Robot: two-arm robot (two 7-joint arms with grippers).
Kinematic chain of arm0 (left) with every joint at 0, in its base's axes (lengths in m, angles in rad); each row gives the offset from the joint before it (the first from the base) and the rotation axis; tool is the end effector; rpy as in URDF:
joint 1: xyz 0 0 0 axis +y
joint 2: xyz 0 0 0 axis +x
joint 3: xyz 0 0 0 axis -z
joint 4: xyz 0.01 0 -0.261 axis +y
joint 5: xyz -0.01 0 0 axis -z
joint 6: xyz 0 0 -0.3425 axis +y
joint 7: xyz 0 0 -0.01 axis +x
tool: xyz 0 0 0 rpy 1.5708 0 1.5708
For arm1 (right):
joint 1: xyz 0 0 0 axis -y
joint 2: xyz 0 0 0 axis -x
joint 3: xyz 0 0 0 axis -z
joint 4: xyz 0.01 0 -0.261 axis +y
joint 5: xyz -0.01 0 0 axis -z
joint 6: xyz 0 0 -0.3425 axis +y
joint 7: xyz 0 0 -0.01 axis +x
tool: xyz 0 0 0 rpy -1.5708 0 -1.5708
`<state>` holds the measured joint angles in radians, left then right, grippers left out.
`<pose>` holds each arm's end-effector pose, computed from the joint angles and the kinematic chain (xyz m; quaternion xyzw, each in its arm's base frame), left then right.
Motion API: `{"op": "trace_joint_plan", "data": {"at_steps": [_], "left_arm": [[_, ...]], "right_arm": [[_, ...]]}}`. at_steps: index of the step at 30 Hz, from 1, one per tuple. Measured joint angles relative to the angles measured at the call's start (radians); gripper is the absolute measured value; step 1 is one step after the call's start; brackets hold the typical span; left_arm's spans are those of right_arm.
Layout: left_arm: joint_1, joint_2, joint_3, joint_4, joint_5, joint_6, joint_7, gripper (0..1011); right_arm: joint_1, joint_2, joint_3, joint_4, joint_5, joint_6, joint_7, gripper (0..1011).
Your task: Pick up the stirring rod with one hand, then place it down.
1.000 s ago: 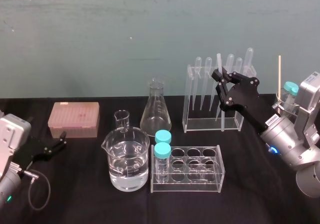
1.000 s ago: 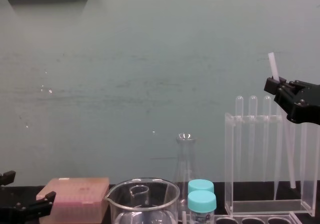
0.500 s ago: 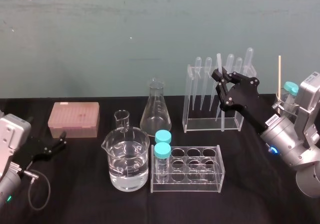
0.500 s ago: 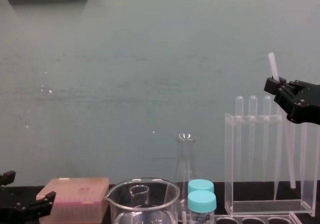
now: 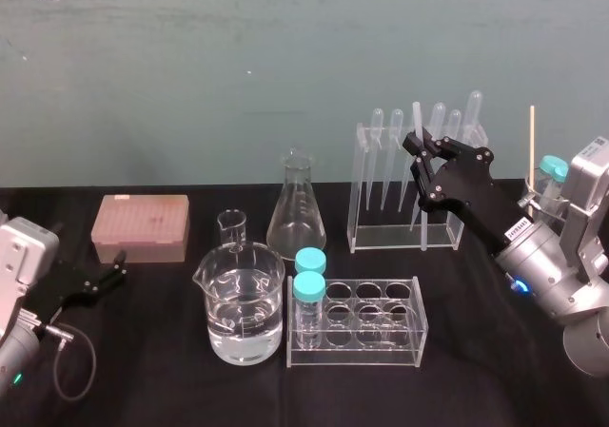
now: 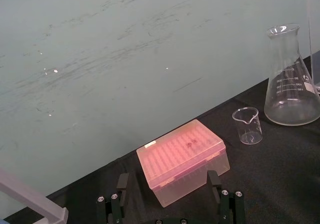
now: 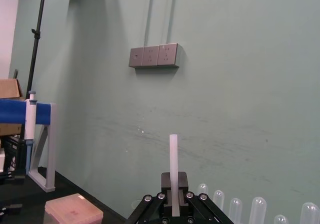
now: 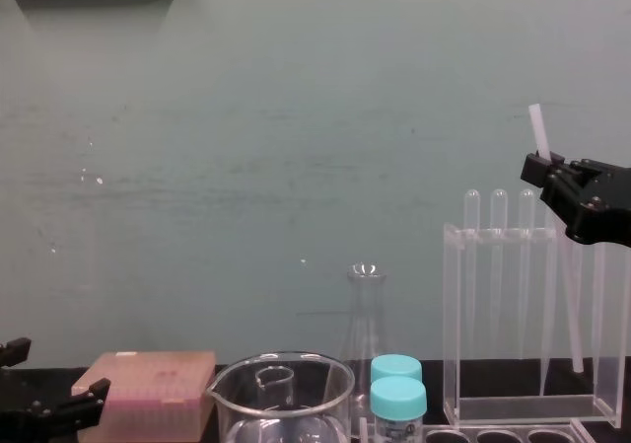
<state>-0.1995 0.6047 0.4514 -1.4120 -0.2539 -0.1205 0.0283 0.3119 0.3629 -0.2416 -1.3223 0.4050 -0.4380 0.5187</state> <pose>0.3852 0.0573 -0.2853 0.1415 -0.1325 0.5799 0.7913 0.4334 -0.0488 -0.2379 0.1155 -0.1792 -0.4339 0.8754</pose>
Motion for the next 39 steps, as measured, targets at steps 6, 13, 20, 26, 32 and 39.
{"op": "trace_joint_plan", "data": {"at_steps": [6,13,20,26,32,39], "left_arm": [[0.0,0.0,0.0,0.0,0.0,0.0,0.0,1000],[0.0,0.0,0.0,0.0,0.0,0.0,0.0,1000],[0.0,0.0,0.0,0.0,0.0,0.0,0.0,1000],[0.0,0.0,0.0,0.0,0.0,0.0,0.0,1000],[0.0,0.0,0.0,0.0,0.0,0.0,0.0,1000],[0.0,0.0,0.0,0.0,0.0,0.0,0.0,1000]], "right_arm": [[0.0,0.0,0.0,0.0,0.0,0.0,0.0,69],[0.0,0.0,0.0,0.0,0.0,0.0,0.0,69],[0.0,0.0,0.0,0.0,0.0,0.0,0.0,69],[0.0,0.0,0.0,0.0,0.0,0.0,0.0,69],[0.0,0.0,0.0,0.0,0.0,0.0,0.0,69],[0.0,0.0,0.0,0.0,0.0,0.0,0.0,69]]}}
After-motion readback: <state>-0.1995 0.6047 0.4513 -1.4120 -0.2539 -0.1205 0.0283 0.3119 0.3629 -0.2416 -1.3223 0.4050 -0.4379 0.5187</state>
